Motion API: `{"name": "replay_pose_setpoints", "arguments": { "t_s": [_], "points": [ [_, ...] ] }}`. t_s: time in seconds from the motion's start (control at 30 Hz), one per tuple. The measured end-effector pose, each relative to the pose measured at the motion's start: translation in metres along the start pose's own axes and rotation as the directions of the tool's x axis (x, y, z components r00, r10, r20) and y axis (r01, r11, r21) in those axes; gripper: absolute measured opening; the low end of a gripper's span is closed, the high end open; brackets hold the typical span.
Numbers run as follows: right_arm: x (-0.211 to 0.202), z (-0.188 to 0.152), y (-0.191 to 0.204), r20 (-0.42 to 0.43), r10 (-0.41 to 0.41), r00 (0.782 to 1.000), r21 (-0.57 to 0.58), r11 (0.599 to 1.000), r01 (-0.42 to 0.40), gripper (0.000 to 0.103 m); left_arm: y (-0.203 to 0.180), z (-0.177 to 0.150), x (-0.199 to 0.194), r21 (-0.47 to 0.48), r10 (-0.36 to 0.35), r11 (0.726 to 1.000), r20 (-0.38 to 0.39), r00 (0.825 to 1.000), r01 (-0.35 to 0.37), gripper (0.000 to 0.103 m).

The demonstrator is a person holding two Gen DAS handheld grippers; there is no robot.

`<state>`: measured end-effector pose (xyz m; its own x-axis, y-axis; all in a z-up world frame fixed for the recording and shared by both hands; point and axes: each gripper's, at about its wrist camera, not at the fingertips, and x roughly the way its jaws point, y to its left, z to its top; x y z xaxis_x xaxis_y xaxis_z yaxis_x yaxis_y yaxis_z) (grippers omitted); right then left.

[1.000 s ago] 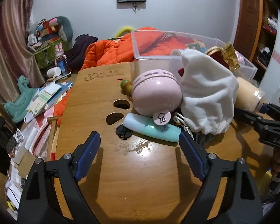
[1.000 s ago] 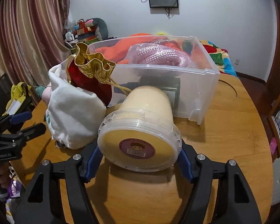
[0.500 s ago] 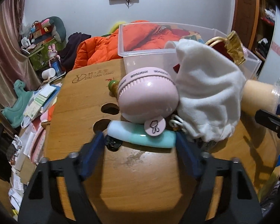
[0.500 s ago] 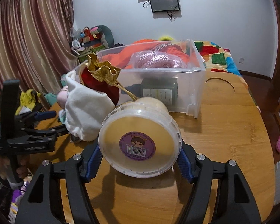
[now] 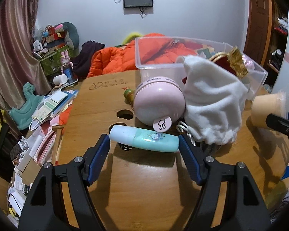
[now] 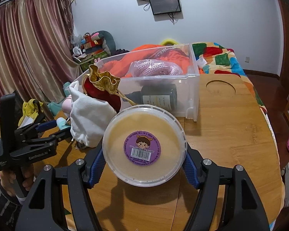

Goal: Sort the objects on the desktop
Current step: 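Lift the cream jar and mint-green tube and carry both over the bin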

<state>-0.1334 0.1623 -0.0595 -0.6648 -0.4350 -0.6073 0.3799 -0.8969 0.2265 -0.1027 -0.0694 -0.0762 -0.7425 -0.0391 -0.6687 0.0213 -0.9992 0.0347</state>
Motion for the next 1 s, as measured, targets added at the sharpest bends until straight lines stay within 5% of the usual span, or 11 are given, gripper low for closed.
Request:
{"name": "replay_pose_setpoints", "arguments": {
  "t_s": [1.0],
  "points": [
    [-0.056, 0.03, 0.009, 0.128, -0.009, 0.992, -0.036, 0.999, 0.014, 0.064, 0.001, 0.039, -0.048, -0.077, -0.11, 0.989, 0.177, 0.978, 0.125, 0.072]
  ]
}}
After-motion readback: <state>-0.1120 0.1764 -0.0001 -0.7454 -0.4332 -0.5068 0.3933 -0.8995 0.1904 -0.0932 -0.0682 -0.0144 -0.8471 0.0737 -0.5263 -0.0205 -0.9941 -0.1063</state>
